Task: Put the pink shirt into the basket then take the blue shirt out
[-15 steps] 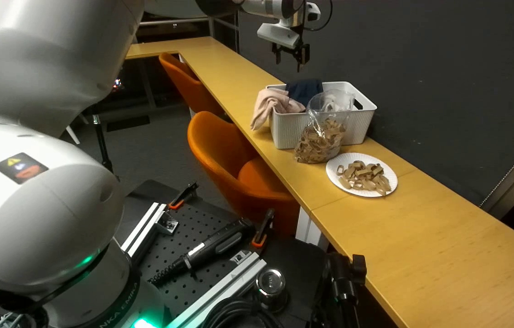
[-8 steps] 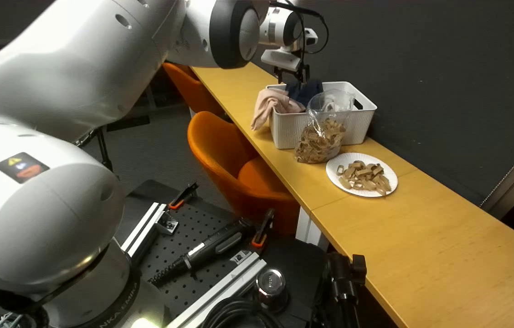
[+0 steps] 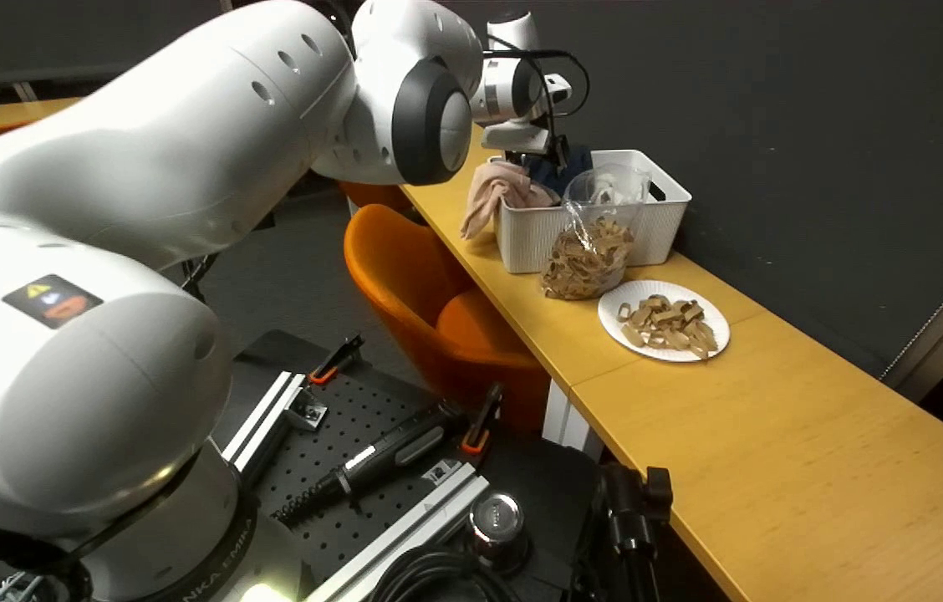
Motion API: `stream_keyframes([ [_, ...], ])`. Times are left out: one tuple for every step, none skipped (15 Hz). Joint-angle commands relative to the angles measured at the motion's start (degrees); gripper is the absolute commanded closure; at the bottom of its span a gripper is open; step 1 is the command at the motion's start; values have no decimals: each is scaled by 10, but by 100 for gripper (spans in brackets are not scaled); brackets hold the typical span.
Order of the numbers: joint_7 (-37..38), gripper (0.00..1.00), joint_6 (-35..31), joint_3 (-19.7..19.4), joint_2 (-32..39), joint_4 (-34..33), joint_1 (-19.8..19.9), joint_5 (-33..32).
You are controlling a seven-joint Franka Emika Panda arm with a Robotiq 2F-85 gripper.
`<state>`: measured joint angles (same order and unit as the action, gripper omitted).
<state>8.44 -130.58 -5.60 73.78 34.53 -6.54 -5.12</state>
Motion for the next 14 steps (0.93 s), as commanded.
stream_keyframes([
  [7, 0, -45, -29, 51, -58, -15, -29],
  [9, 0, -64, -39, 59, -62, -21, -38],
  [12, 0, -80, -49, 65, -65, -25, -46],
  [16, 0, -98, -61, 72, -70, -28, -56],
  [23, 0, -115, -72, 78, -74, -31, -63],
  [28, 0, -128, -82, 83, -76, -33, -69],
  [35, 0, -141, -91, 86, -78, -35, -73],
  [39, 0, -150, -100, 88, -79, -38, -76],
  [45, 0, -158, -110, 91, -80, -39, -79],
  [50, 0, -163, -118, 93, -80, -39, -81],
  [54, 25, -168, -125, 95, -79, -40, -82],
  [58, 26, -172, -131, 96, -79, -41, -84],
  [61, 32, -174, -137, 96, -78, -42, -83],
  [63, 42, -175, -142, 97, -78, -42, -82],
])
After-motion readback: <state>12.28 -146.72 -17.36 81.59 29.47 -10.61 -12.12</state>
